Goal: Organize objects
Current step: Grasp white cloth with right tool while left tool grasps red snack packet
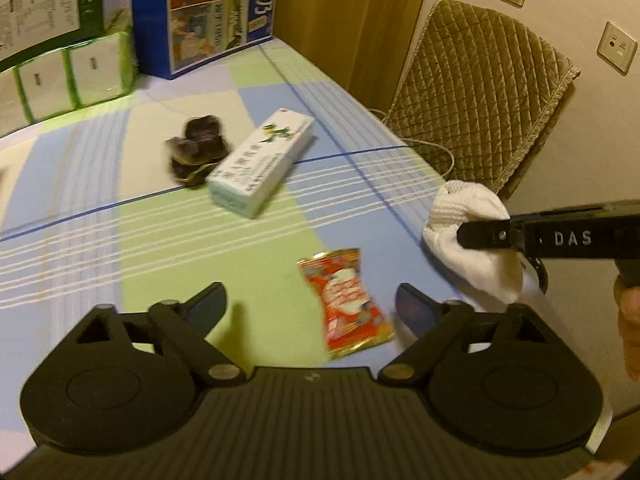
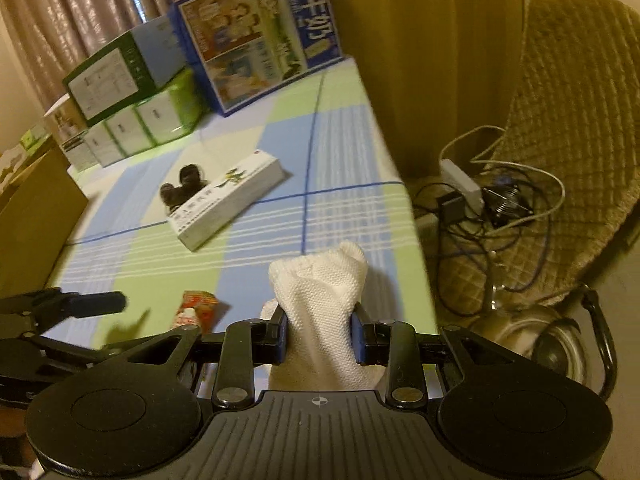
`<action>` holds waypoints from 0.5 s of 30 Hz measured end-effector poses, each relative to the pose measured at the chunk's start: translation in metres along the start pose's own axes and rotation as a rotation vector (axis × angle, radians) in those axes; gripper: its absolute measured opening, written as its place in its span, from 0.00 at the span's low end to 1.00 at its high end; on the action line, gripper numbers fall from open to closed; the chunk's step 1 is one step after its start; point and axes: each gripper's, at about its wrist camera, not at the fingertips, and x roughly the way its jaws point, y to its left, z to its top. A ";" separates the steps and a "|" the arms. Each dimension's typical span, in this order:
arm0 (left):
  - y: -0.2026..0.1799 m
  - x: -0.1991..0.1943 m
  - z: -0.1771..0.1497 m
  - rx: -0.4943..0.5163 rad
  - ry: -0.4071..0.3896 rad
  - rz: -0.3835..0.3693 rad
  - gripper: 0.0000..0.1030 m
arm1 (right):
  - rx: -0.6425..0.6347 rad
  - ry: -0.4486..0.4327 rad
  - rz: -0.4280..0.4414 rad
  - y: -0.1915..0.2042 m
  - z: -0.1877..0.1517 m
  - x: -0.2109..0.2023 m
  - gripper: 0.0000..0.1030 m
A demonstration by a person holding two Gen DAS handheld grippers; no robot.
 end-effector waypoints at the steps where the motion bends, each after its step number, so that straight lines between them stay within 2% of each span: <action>1: -0.005 0.004 0.000 0.009 -0.005 -0.004 0.74 | 0.001 -0.003 -0.003 -0.001 -0.001 -0.001 0.27; 4: -0.017 0.014 0.000 0.044 -0.002 0.005 0.61 | -0.008 -0.011 -0.014 -0.001 -0.003 -0.003 0.27; 7: -0.021 0.022 0.000 0.069 0.020 0.033 0.37 | -0.013 -0.024 -0.017 0.001 -0.003 -0.005 0.27; 10: -0.022 0.019 -0.002 0.104 0.027 0.042 0.25 | -0.015 -0.028 -0.016 0.003 -0.005 -0.004 0.26; 12: -0.019 0.016 -0.003 0.110 0.041 0.040 0.21 | -0.019 -0.025 -0.016 0.005 -0.006 -0.003 0.26; 15: -0.013 0.006 -0.005 0.122 0.056 0.057 0.20 | -0.015 -0.027 -0.009 0.008 -0.006 -0.004 0.26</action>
